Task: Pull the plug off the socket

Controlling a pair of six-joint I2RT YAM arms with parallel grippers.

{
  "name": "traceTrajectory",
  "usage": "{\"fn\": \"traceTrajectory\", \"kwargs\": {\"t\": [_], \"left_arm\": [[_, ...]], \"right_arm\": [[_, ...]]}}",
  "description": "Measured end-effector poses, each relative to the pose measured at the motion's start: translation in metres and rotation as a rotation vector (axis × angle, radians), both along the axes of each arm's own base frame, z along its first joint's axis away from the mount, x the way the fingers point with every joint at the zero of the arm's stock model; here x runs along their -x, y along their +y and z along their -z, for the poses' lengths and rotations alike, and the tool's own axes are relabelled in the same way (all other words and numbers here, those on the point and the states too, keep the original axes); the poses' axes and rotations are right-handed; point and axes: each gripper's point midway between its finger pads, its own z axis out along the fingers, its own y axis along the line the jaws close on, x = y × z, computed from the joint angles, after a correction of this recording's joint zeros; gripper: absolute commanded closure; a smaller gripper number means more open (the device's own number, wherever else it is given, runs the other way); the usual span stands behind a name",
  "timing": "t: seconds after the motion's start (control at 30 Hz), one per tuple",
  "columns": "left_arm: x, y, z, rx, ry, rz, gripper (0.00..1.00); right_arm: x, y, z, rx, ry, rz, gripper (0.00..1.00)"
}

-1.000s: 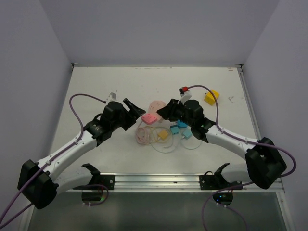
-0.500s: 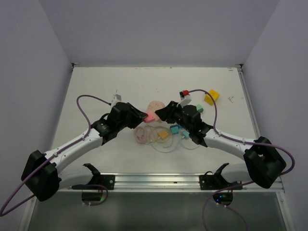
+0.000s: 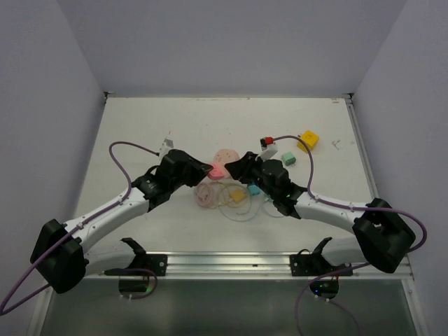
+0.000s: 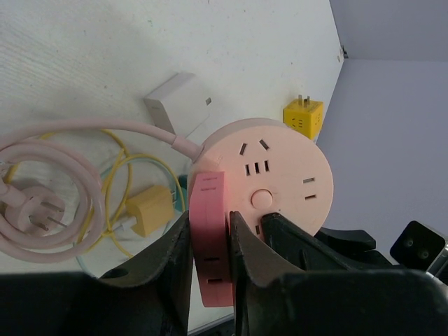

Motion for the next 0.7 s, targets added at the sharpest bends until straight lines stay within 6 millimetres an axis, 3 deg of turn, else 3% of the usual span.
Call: {"fn": "traceTrajectory", "kwargs": {"t": [0.7], "left_arm": [[0.022, 0.014, -0.012, 0.048, 0.041, -0.045, 1.0]], "right_arm": [[0.01, 0.007, 0.001, -0.037, -0.005, 0.02, 1.0]]}}
